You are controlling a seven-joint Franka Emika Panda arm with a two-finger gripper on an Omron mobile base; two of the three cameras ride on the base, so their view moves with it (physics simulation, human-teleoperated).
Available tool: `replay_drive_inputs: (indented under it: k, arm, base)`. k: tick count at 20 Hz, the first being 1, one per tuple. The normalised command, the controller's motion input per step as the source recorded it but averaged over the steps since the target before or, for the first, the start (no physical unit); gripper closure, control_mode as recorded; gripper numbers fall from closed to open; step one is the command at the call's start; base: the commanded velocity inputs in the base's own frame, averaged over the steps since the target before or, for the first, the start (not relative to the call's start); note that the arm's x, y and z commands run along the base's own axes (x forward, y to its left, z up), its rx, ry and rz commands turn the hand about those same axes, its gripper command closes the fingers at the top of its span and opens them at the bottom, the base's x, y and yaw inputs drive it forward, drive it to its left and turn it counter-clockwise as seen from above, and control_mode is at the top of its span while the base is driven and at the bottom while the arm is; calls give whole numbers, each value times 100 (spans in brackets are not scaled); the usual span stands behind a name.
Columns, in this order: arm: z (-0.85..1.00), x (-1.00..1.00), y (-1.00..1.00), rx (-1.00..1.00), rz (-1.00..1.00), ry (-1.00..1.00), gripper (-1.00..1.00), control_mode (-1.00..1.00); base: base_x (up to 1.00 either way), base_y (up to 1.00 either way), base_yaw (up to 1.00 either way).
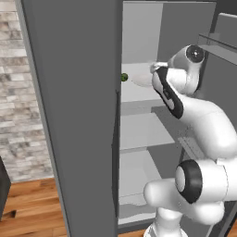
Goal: Retrieve the chicken drumstick from the fridge and place it on the cutting board.
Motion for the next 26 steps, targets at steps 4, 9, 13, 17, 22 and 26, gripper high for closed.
replay_drive_inputs:
  k: [4,9,13,17,22,26]
  arm:
    - [-96,-100,69,-9,7,4,100,-100]
    - [-100,-100,46,-4,5,6,100,-100]
    - [-88,-100,8,0,4,12,100,-100]
    - [-13,-100,-1,0,0,-3,100,-100]
    - [0,-45,0,0,0,-12,100,-100]
    - [0,-6,0,0,0,0,100,-100]
  base:
    - [0,0,0]
    - [0,0,0]
    - [0,0,0]
    - [0,0,0]
    - [0,0,0]
    - [0,0,0]
